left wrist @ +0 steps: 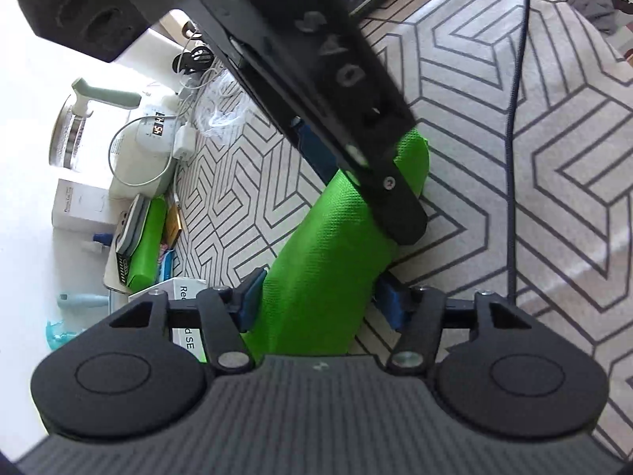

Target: Fold shopping bag

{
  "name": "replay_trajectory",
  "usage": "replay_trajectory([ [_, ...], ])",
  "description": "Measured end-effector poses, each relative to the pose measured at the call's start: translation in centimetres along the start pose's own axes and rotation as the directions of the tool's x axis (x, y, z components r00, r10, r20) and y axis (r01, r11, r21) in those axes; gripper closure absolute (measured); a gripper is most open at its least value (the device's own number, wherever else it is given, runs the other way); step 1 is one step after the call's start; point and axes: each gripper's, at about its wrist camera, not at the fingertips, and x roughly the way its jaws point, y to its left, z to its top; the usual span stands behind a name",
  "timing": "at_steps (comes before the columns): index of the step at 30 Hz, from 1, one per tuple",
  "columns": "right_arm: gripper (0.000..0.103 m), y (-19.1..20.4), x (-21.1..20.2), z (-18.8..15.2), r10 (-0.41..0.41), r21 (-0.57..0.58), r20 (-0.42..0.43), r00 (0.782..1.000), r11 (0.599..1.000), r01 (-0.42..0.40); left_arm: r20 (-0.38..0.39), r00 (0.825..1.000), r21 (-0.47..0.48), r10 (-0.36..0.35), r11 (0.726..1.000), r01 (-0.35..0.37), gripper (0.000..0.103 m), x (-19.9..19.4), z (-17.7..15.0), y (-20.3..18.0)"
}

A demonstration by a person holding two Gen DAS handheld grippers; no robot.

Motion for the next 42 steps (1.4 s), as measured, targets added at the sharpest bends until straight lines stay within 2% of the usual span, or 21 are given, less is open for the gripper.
replay_trajectory([
  [2, 0.058, -1.6, -0.1, -0.6, 0.09, 0.12, 0.037, 0.995, 0.988, -0.094, 0.008, 0.999, 0.048, 0.037, 0.998, -0.037, 0.029, 0.0, 0.1, -0.5],
  [4, 0.058, -3.6, 0.0, -2.3, 0.211, 0.268, 0.109, 0.971, 0.935, -0.233, 0.027, 0.998, 0.076, 0.06, 0.995, -0.062, 0.028, 0.0, 0.1, -0.8],
  [6, 0.058, -4.9, 0.0, -3.6, 0.268, 0.343, 0.167, 0.949, 0.886, -0.311, 0.021, 0.999, 0.022, 0.027, 0.999, -0.027, 0.032, 0.4, 0.4, 0.1],
  [8, 0.057, -5.9, 0.1, -4.2, 0.291, 0.393, 0.208, 0.934, 0.849, -0.352, 0.005, 1.0, -0.025, -0.019, 1.0, 0.019, 0.033, 0.7, 0.7, 1.1],
  [12, 0.057, -6.8, 0.4, -5.2, 0.296, 0.447, 0.277, 0.914, 0.802, -0.396, -0.001, 1.0, 0.034, -0.029, 0.999, 0.029, 0.034, 0.9, 0.9, 1.1],
  [17, 0.058, -7.2, 0.6, -5.8, 0.312, 0.469, 0.333, 0.89, 0.764, -0.443, 0.049, 0.997, 0.096, 0.059, 0.993, -0.064, 0.028, 0.3, 0.4, -0.3],
  [19, 0.058, -7.6, 0.8, -5.7, 0.325, 0.47, 0.348, 0.879, 0.751, -0.464, 0.069, 0.993, 0.084, 0.095, 0.991, -0.101, 0.027, -0.1, 0.1, -0.7],
  [26, 0.058, -8.7, 1.5, -5.2, 0.37, 0.469, 0.399, 0.839, 0.704, -0.534, 0.091, 0.99, 0.146, 0.108, 0.982, -0.121, 0.022, -0.8, 0.3, -1.4],
  [28, 0.057, -8.8, 1.6, -4.9, 0.376, 0.467, 0.403, 0.834, 0.699, -0.541, 0.09, 0.992, 0.139, 0.085, 0.985, -0.097, 0.022, -0.8, 0.7, -1.3],
  [31, 0.058, -8.7, 1.9, -4.4, 0.385, 0.467, 0.4, 0.832, 0.695, -0.546, 0.08, 0.996, 0.032, 0.039, 0.999, -0.042, 0.025, -0.5, 1.7, -0.4],
  [33, 0.058, -8.7, 1.9, -4.5, 0.378, 0.471, 0.418, 0.826, 0.688, -0.553, 0.065, 0.997, -0.019, 0.045, 0.999, -0.044, 0.033, -0.1, 2.0, -0.3],
  [35, 0.058, -8.9, 1.9, -4.8, 0.374, 0.476, 0.436, 0.818, 0.676, -0.562, 0.06, 0.996, -0.052, 0.07, 0.996, -0.067, 0.036, 0.0, 2.0, -0.6],
  [37, 0.057, -9.1, 2.5, -5.6, 0.396, 0.498, 0.47, 0.789, 0.62, -0.607, 0.058, 0.993, -0.059, 0.098, 0.994, -0.095, 0.037, -0.2, 2.0, -1.3],
  [39, 0.057, -8.9, 2.8, -6.4, 0.401, 0.511, 0.498, 0.769, 0.581, -0.634, 0.07, 0.991, -0.074, 0.116, 0.991, -0.11, 0.039, -0.6, 1.9, -1.7],
  [40, 0.053, -8.7, 2.7, -6.8, 0.401, 0.516, 0.509, 0.762, 0.566, -0.643, 0.088, 0.988, -0.078, 0.125, 0.99, -0.119, 0.039, -1.0, 1.7, -1.9],
  [42, 0.05, -8.5, 2.5, -7.4, 0.41, 0.536, 0.537, 0.737, 0.509, -0.674, 0.119, 0.982, -0.081, 0.147, 0.987, -0.138, 0.041, -1.7, 1.3, -2.4],
])
